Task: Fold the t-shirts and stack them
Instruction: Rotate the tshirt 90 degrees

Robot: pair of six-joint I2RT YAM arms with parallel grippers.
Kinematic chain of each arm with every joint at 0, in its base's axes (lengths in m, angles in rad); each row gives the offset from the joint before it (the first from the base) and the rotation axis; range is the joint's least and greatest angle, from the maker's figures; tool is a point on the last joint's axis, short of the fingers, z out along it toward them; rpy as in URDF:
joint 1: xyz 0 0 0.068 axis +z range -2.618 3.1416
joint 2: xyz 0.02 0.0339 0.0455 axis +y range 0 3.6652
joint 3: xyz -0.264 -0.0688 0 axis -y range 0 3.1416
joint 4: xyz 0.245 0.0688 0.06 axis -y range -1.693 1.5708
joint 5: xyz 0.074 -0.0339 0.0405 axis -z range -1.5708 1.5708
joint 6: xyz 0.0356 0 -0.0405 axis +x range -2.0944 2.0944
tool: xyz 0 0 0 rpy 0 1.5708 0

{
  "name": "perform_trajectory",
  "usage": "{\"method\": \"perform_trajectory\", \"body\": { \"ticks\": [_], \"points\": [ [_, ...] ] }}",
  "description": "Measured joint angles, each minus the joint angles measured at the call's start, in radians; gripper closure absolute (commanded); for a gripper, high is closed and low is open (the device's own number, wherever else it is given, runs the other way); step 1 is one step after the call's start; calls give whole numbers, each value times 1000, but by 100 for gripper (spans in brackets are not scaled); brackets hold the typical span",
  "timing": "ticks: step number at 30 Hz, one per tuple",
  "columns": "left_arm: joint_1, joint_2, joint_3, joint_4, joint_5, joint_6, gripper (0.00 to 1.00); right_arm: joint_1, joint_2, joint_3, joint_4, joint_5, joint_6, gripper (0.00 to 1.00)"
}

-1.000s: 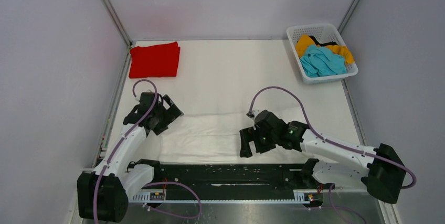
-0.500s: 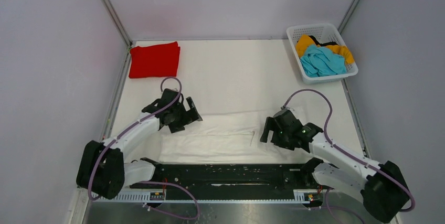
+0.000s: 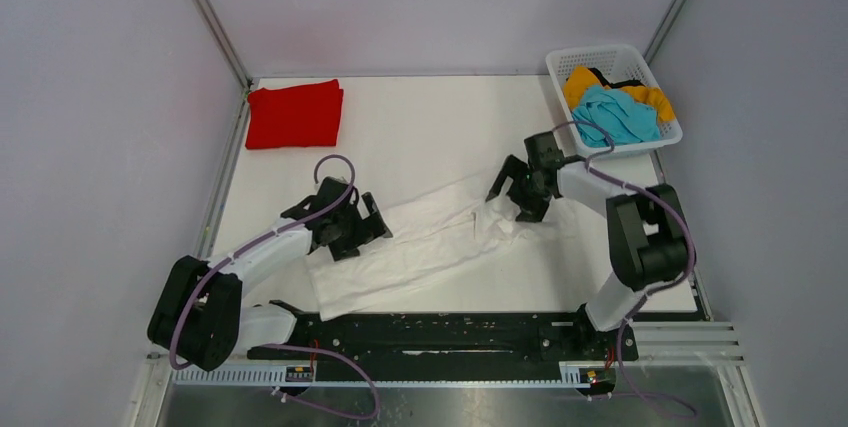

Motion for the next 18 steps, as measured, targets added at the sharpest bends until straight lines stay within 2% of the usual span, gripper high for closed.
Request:
{"method": "perform_trajectory", "body": {
  "ticks": [9,18],
  "points": [
    [-113,62,3,145,-7,-133,1,-24,438,582,-120,-74,-80,1],
    [-283,238,97,304,13,-240,1,-37,794,1169,-434,-177,-186,0]
  ]
}}
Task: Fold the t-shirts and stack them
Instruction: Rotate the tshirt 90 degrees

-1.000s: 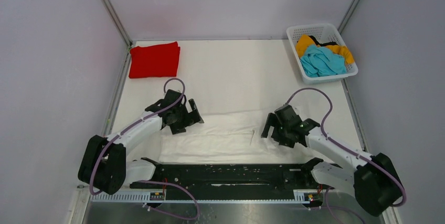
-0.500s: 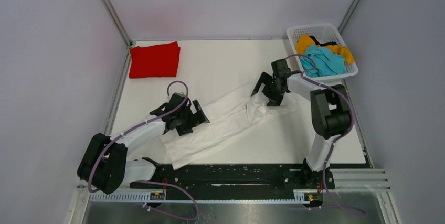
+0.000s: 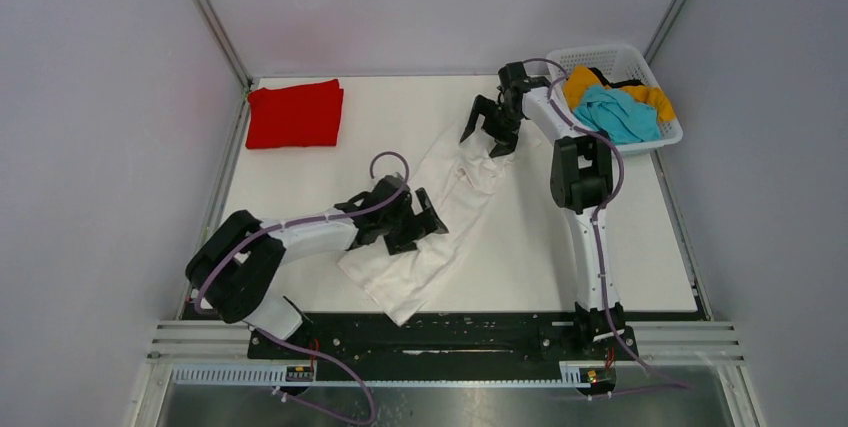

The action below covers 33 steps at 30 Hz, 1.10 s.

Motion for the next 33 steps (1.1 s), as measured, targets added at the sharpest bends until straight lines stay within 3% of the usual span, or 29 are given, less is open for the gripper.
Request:
{"method": "perform_trajectory", "body": {
  "ticks": [4,8,15,21,26,33],
  "points": [
    [-105,111,83,63,25,-41,1,0,161,292,-151,-46,-25,0],
    [-188,211,175,96,56,-71,1,3,263,476,-198,-90,-25,1],
    [-239,280,268,69,55,-93,1,6,275,498,-123,-109,-25,1],
    [-255,240,269,2,10,-90,1,6,271,537,-48,-80,-48,1],
    [-280,27,220,-103,-57,-39,1,6,158,459,-21,-18,-88,1],
    [-275,-265,106,-231,-188,15,1,70,-285,58,-38,203,-203,0]
  ]
}}
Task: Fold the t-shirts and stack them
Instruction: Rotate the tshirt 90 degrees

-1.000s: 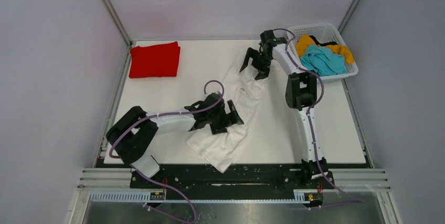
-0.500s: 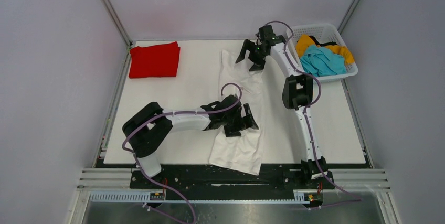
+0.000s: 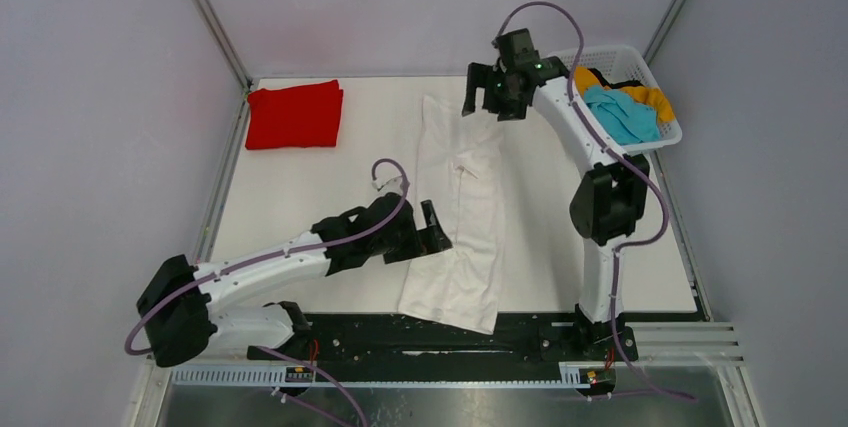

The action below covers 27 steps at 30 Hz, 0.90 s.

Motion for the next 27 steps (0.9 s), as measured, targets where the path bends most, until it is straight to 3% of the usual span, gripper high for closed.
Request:
{"method": "perform_trajectory", "body": {
  "ticks": [5,9,13,19,27],
  "points": [
    [41,-96,-142,-81,-60,2,1,167,-184,-263,29,150,-6,1],
    [78,-177,-235,-138,-89,-9,1,262,-184,-431,45,208,25,1],
    [100,-261,-284,-159,-112,-15,1,282,-169,-555,46,225,60,0],
    [109,-319,-303,-157,-130,-17,1,283,-69,-549,58,225,83,0],
    [110,-282,-314,-98,-117,-6,1,281,45,-441,45,224,92,0]
  ]
}}
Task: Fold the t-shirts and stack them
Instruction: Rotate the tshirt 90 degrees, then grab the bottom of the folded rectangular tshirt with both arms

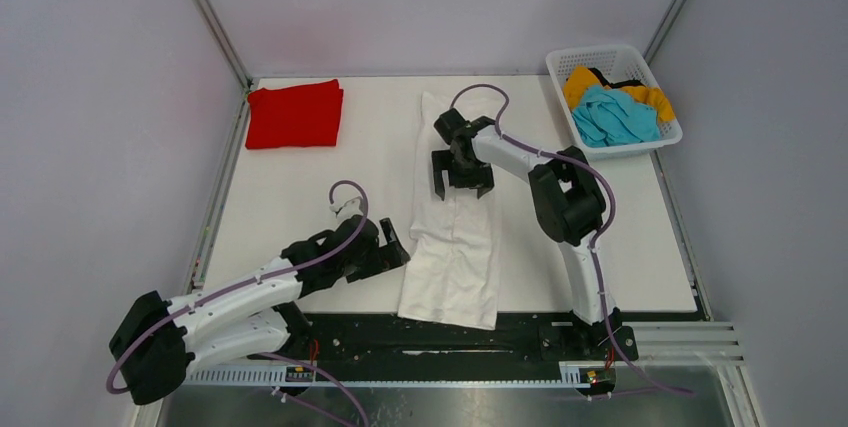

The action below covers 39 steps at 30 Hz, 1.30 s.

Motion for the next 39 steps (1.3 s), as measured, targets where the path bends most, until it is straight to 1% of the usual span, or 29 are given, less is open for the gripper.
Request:
{"method": "perform_trajectory", "body": {
  "ticks": [7,12,15,16,19,21,25,26,27,30,34,37,39],
  "points": [
    [2,51,-3,34,43,8,2,-40,77,133,-33,-18,4,0],
    [0,57,-29,59,103,21,13,-66,90,182,-43,-38,-6,1],
    [-16,70,-52,58,158,32,22,-66,60,162,-34,-44,-19,1],
    [-25,72,-60,58,172,32,26,-65,21,113,-8,-50,-24,1],
    [-68,71,-75,65,222,32,39,-64,-165,-76,36,-59,-22,1],
    [-104,75,-82,66,250,29,49,-64,-343,-240,91,-62,-6,1],
    [-171,105,-87,69,290,20,60,-54,-652,-533,186,-87,63,1],
    [-182,116,-87,69,298,19,63,-40,-731,-637,220,-92,98,2],
    [-189,129,-88,68,301,18,64,-31,-761,-682,222,-95,114,3],
    [-201,175,-88,65,307,18,75,26,-852,-864,248,-114,184,5],
    [-205,210,-79,69,309,19,80,146,-996,-1063,232,-145,273,8],
    [-209,223,-76,84,309,19,79,245,-1083,-1123,236,-194,326,10],
    [-210,223,-76,90,311,19,79,308,-1106,-1143,248,-222,357,12]
  ]
}}
